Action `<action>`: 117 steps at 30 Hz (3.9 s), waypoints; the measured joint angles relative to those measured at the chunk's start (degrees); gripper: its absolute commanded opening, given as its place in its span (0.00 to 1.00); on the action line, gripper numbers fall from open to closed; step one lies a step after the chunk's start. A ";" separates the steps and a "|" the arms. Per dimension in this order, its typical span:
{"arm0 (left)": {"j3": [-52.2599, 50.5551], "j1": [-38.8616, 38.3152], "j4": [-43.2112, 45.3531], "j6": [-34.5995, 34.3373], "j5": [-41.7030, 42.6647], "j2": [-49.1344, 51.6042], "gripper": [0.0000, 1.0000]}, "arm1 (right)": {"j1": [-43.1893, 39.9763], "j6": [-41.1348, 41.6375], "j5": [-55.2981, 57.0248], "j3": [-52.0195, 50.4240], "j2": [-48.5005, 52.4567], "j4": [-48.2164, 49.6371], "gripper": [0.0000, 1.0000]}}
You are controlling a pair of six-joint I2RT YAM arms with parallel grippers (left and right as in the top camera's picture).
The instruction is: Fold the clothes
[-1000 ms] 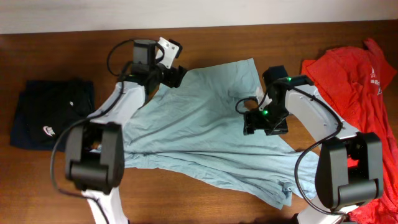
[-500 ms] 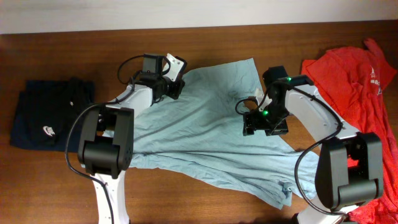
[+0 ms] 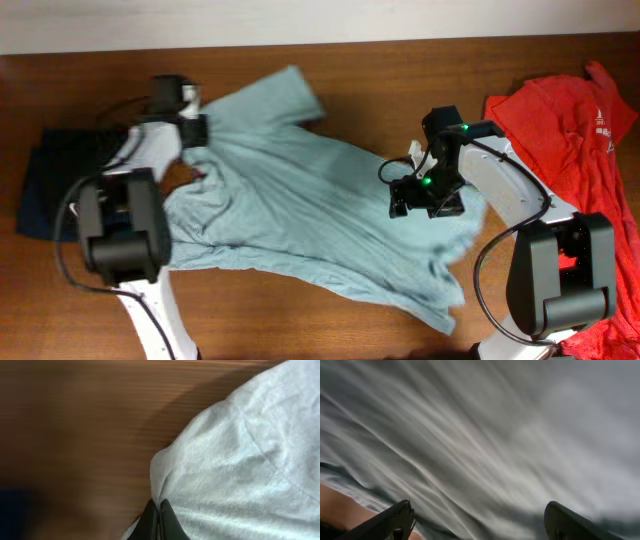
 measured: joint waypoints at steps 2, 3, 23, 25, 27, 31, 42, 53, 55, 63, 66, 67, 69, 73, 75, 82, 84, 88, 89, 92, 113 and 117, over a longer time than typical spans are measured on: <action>0.72 2.51 -0.44 -0.20 0.04 0.11 0.00 | 0.00 -0.02 0.00 0.00 0.00 0.72 0.93; 1.20 3.02 -1.01 -0.17 0.24 0.17 0.00 | 0.00 -0.04 0.17 0.00 0.00 2.12 0.93; 30.69 1.44 -31.45 2.43 0.22 -0.52 0.62 | -5.42 13.88 11.58 1.11 10.23 16.46 0.04; 33.86 1.44 -35.06 2.62 0.48 -2.60 0.63 | -5.51 13.92 11.67 1.42 10.69 18.49 0.04; 35.41 1.44 -37.16 2.67 1.36 -4.98 0.66 | -5.70 13.90 11.61 2.12 11.45 21.35 0.04; 36.98 1.42 -40.17 2.69 4.66 -11.26 0.67 | -7.37 13.57 10.86 5.60 14.62 27.39 0.04; 37.35 -1.92 -48.26 2.84 10.84 -21.79 0.75 | -20.44 11.69 -2.45 31.01 30.86 23.37 0.04; 37.35 -1.92 -61.61 3.28 11.13 -21.84 0.73 | -22.05 0.33 -4.28 69.57 36.44 -17.90 0.67; 37.35 -1.92 -64.94 3.61 11.02 -21.84 0.67 | -22.08 -0.68 -4.50 77.29 36.11 -26.71 0.67; 37.27 -1.92 -74.86 3.72 10.14 -23.04 0.65 | -21.92 -2.95 -7.50 86.05 31.87 -34.49 0.72; 37.22 -1.92 -74.84 2.54 8.09 -29.24 0.67 | -20.98 -3.19 -7.87 86.05 23.21 -34.49 0.82; 37.22 -1.92 -74.88 2.12 7.45 -31.91 0.71 | -20.44 -3.15 -7.85 86.05 20.39 -34.47 0.84; 37.20 -1.92 -74.90 0.61 4.94 -37.64 0.75 | -17.18 -2.78 -5.20 85.29 11.58 -34.45 0.87; 35.87 -1.92 -74.86 -1.95 1.36 -48.00 0.79 | -6.16 0.17 0.57 76.00 -5.20 -34.51 0.92; 30.49 -1.92 -75.34 -4.37 0.13 -53.48 0.80 | -0.98 3.58 2.62 65.22 -12.33 -34.27 0.95; 4.83 -1.88 -67.14 -10.12 1.81 -51.08 0.80 | 4.48 14.12 10.49 25.53 -12.94 -29.68 0.99; -3.34 -1.88 -61.46 -10.67 4.44 -50.62 0.81 | 4.44 15.32 11.28 17.86 -12.59 -26.14 0.99; -18.34 -1.88 -51.12 -11.23 8.00 -50.47 0.84 | 4.44 16.46 11.91 1.03 -12.76 -17.20 0.96; -21.29 -1.88 -49.11 -11.39 8.50 -50.25 0.84 | 4.44 16.59 11.93 -2.69 -12.83 -14.64 0.93; -26.01 -1.88 -46.01 -11.43 9.22 -49.29 0.84 | 4.42 16.83 12.15 -9.53 -12.81 -10.21 0.86; -28.85 -1.88 -39.06 -11.54 9.90 -46.60 0.92 | -4.39 26.08 13.11 -30.21 -19.21 -4.94 0.04; -28.85 -1.88 -38.75 -11.56 9.90 -46.60 0.93 | -4.39 27.56 10.93 -29.62 -26.21 -8.52 0.04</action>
